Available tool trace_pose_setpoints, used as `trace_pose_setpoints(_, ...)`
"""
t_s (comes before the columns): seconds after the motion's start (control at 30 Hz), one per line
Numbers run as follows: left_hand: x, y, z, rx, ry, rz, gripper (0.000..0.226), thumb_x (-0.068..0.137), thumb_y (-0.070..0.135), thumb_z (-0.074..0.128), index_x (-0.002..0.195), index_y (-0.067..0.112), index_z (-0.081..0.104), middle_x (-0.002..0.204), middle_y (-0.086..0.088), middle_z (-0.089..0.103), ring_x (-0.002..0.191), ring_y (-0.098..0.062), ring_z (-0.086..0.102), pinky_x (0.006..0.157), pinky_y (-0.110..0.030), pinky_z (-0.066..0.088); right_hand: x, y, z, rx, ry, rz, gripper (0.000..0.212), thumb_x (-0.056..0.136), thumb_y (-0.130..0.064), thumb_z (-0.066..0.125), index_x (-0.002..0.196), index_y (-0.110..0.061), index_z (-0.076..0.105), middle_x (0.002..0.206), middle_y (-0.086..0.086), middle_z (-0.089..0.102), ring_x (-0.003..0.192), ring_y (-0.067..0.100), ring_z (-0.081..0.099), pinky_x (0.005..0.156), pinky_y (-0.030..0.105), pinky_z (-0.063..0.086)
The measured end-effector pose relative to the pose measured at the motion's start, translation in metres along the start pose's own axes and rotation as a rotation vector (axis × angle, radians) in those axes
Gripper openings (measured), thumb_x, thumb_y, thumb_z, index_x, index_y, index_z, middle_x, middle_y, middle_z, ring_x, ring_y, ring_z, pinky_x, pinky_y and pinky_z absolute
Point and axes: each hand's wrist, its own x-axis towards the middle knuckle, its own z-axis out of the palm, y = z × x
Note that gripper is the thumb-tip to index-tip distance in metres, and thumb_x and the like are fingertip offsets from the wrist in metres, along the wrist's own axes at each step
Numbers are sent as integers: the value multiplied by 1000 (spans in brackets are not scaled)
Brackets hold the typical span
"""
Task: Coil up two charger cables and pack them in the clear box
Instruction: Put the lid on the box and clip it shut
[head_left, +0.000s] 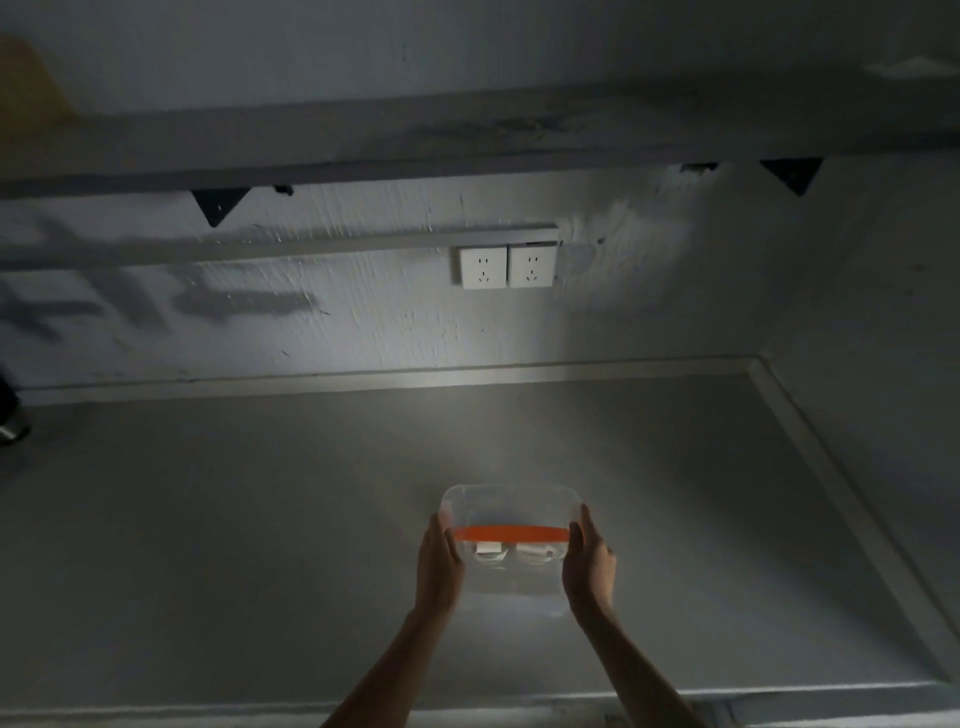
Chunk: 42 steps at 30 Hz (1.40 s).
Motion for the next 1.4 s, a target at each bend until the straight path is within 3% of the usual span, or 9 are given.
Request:
trace_pose_setpoints(0.27, 8, -6, 8, 31, 47, 4, 51, 92, 23, 31, 131, -2, 53, 121, -23, 66, 109, -37, 64, 93, -42, 50, 9, 8, 9, -102, 17, -62, 38, 99, -10, 46, 137, -12, 50, 70, 8, 68, 49, 10, 53, 46, 17, 39)
trace_pose_setpoints(0.4, 2, -14, 10, 24, 47, 15, 52, 92, 23, 30, 133, -1, 51, 124, -21, 64, 112, -37, 61, 96, -42, 49, 0, 10, 7, -123, 41, -48, 40, 97, -8, 50, 137, -13, 51, 80, 15, 73, 61, 29, 68, 55, 23, 43)
trace_pose_setpoints(0.53, -1, -18, 14, 78, 65, 13, 52, 92, 22, 30, 133, -4, 51, 124, -24, 64, 111, -41, 61, 95, -45, 49, -14, 8, 5, -101, 58, -56, 40, 98, -9, 47, 139, -13, 48, 86, 13, 75, 58, 21, 68, 53, 25, 52)
trace_pose_setpoints(0.7, 6, -11, 20, 212, 90, 11, 52, 86, 16, 29, 127, -4, 55, 114, -24, 67, 101, -43, 65, 87, -45, 52, 2, -2, 8, -142, 55, -74, 39, 98, -9, 47, 137, -10, 50, 110, 16, 73, 76, 32, 74, 64, 38, 60)
trace_pose_setpoints(0.87, -7, -18, 24, 387, 59, 45, 60, 84, 14, 34, 142, 5, 43, 143, -14, 51, 124, -34, 49, 92, -46, 47, 8, 15, 10, -164, 1, -113, 43, 97, -5, 48, 140, -9, 46, 131, 16, 62, 100, 36, 70, 80, 45, 59)
trace_pose_setpoints(0.97, -28, -27, 16, 480, -1, 67, 60, 82, 9, 43, 143, 5, 42, 142, -13, 54, 127, -34, 52, 92, -45, 47, -9, 22, 4, -235, -110, -98, 45, 99, -11, 43, 144, -13, 38, 132, 17, 61, 103, 35, 68, 84, 51, 58)
trace_pose_setpoints(1.07, -14, -12, 11, 492, 12, 96, 62, 79, 10, 38, 140, 1, 39, 140, -20, 54, 130, -38, 51, 99, -48, 46, -2, 15, 0, -470, -146, -147, 47, 100, -13, 37, 145, -2, 34, 147, 22, 44, 136, 36, 44, 115, 52, 33)
trace_pose_setpoints(1.17, -3, 0, 15, 527, -10, 229, 61, 93, 26, 29, 149, 4, 31, 157, -17, 32, 146, -33, 31, 117, -49, 24, 4, 7, -2, -594, -185, -287, 64, 101, -39, 28, 153, -7, 11, 162, 14, 4, 151, 31, 1, 123, 42, -5)
trace_pose_setpoints(1.4, -2, -9, 31, 678, -138, 278, 66, 100, 47, 27, 155, 12, 14, 164, -9, 11, 152, -25, 9, 122, -51, 15, 7, 12, 11, -707, -357, -360, 64, 100, -52, 20, 154, -22, 4, 163, 3, 0, 151, 24, -5, 123, 48, 9)
